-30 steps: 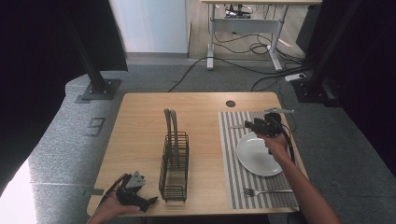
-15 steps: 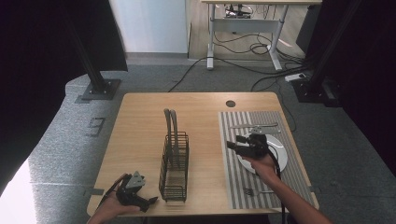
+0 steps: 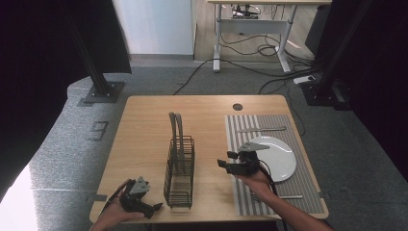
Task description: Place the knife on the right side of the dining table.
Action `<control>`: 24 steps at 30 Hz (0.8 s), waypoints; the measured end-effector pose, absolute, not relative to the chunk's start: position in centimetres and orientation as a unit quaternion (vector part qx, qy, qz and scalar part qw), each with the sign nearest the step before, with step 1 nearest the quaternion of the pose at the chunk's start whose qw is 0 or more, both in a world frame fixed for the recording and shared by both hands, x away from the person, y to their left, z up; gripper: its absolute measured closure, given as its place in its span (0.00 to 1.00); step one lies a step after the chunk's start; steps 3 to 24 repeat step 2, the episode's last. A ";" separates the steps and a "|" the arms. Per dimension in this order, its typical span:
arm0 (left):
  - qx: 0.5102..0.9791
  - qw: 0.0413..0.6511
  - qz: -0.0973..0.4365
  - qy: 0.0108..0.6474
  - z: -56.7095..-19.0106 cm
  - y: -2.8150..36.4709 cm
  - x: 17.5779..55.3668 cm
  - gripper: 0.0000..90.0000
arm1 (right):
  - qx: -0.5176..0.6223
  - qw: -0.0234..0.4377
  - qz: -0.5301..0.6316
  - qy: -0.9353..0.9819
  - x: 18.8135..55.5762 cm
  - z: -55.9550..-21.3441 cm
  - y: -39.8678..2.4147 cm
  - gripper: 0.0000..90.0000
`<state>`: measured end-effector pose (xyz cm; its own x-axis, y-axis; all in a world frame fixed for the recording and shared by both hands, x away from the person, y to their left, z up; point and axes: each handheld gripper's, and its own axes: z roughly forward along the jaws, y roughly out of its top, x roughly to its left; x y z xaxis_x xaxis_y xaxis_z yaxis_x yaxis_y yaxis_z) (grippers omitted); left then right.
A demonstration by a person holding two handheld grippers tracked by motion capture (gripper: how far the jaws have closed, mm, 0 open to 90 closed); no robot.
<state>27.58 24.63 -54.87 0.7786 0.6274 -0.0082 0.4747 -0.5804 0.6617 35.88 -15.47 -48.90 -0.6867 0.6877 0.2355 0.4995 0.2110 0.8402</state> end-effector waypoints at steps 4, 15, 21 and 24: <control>0.882 0.335 0.114 0.312 -54.9 24.6 27.6 0.00 | 0.388 0.094 0.495 0.772 35.9 -49.0 -15.5 0.42; 0.882 0.335 0.114 0.312 -54.9 24.6 27.6 0.00 | 0.388 0.094 0.495 0.772 35.9 -49.0 -15.5 0.42; 0.882 0.335 0.114 0.312 -54.9 24.6 27.6 0.00 | 0.388 0.094 0.495 0.772 35.9 -49.0 -15.5 0.42; 0.882 0.335 0.114 0.312 -54.9 24.6 27.6 0.00 | 0.388 0.094 0.495 0.772 35.9 -49.0 -15.5 0.42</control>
